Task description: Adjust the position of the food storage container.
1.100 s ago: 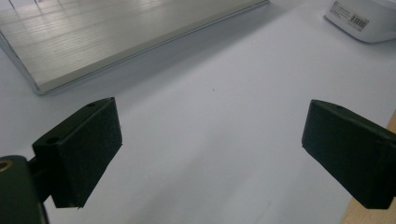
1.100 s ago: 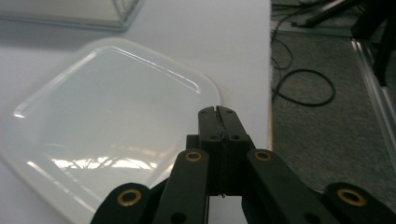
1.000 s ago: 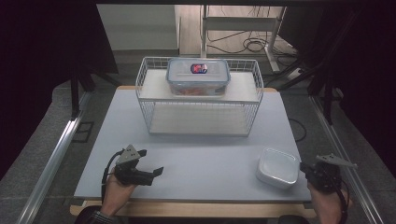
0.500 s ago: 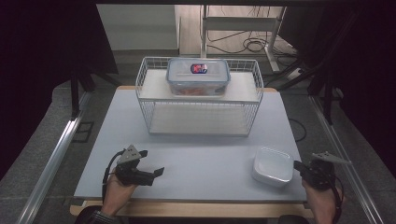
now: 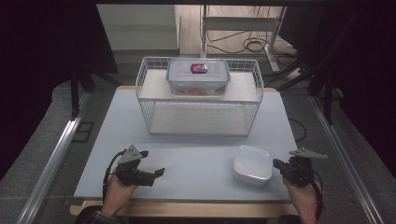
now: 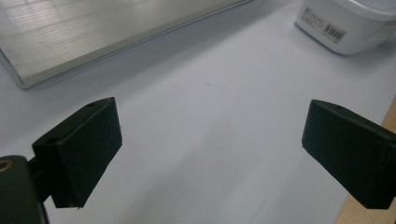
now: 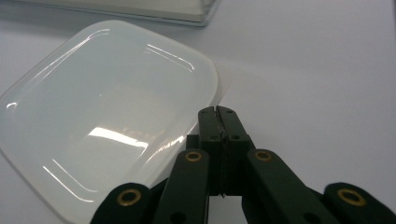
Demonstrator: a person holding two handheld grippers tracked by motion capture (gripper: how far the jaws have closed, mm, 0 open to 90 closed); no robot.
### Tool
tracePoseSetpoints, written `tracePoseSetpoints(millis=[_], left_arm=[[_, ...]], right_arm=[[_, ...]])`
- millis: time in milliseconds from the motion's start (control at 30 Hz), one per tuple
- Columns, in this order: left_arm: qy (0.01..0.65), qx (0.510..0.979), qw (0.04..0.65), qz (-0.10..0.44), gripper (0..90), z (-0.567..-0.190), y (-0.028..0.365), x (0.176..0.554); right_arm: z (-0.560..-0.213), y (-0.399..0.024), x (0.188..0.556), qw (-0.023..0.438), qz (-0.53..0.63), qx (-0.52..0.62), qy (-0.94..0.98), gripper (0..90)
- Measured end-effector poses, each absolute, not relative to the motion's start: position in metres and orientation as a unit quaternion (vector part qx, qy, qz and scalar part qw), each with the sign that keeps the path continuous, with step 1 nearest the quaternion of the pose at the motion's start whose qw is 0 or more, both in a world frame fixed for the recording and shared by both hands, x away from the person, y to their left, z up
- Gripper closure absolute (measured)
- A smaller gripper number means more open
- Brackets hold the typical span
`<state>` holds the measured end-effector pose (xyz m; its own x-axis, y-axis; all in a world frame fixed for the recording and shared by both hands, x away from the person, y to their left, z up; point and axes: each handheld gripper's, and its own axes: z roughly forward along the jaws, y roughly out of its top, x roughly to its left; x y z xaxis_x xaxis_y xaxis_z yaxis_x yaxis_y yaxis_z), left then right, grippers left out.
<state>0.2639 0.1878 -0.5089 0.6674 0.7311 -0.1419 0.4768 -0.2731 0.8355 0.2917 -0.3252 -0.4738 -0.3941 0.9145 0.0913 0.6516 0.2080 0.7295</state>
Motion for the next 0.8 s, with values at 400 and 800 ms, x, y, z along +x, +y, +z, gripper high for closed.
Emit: tracePoseSetpoints(millis=[400, 800], left_arm=[[0.385, 0.787, 0.463, 0.133, 4.5, -0.510, 0.188, 0.264], [0.386, 0.790, 0.457, 0.134, 4.1, -0.510, 0.186, 0.265]], right_arm=[[-0.477, -0.274, 0.299, 0.146, 0.370, 0.470, 0.788, 89.0], [-0.481, -0.216, 0.310, 0.097, 0.383, 0.420, 0.817, 88.3]])
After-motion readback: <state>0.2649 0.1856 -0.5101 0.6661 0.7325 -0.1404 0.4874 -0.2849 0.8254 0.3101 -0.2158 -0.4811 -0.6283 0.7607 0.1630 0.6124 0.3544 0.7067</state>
